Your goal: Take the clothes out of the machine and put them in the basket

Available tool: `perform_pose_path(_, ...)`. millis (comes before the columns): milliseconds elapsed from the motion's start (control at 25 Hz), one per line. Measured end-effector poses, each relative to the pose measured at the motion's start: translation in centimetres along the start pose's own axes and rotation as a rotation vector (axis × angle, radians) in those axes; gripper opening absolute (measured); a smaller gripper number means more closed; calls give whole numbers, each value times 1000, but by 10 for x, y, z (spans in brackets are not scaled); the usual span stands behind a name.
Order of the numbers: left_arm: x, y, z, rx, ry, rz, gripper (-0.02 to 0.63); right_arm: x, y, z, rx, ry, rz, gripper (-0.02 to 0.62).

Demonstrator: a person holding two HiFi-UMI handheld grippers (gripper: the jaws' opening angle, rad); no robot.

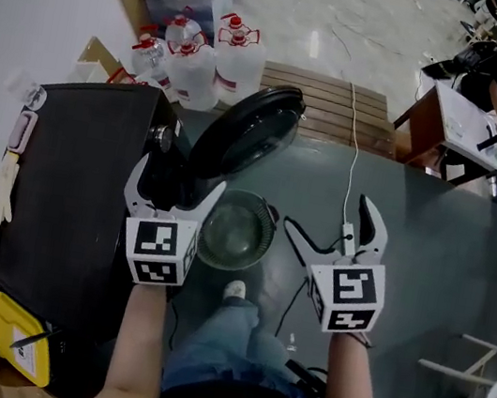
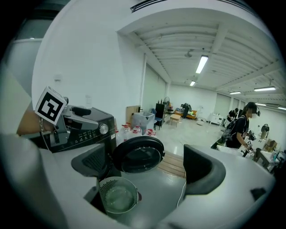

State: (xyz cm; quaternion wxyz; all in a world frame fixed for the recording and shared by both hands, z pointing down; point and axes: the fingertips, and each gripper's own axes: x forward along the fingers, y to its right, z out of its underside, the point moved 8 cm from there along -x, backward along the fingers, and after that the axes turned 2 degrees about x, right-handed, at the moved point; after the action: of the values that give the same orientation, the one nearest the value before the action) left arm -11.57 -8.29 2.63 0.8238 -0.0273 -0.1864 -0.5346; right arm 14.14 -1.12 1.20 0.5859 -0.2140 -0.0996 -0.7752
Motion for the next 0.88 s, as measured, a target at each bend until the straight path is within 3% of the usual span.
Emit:
perform_pose_path(200, 8, 8, 23, 22, -68, 23, 558, 16, 1, 18, 30, -46, -31, 540)
perform_pose_path(880, 43, 28, 105, 17, -241, -23, 558, 88, 20, 92, 132, -145, -112, 540)
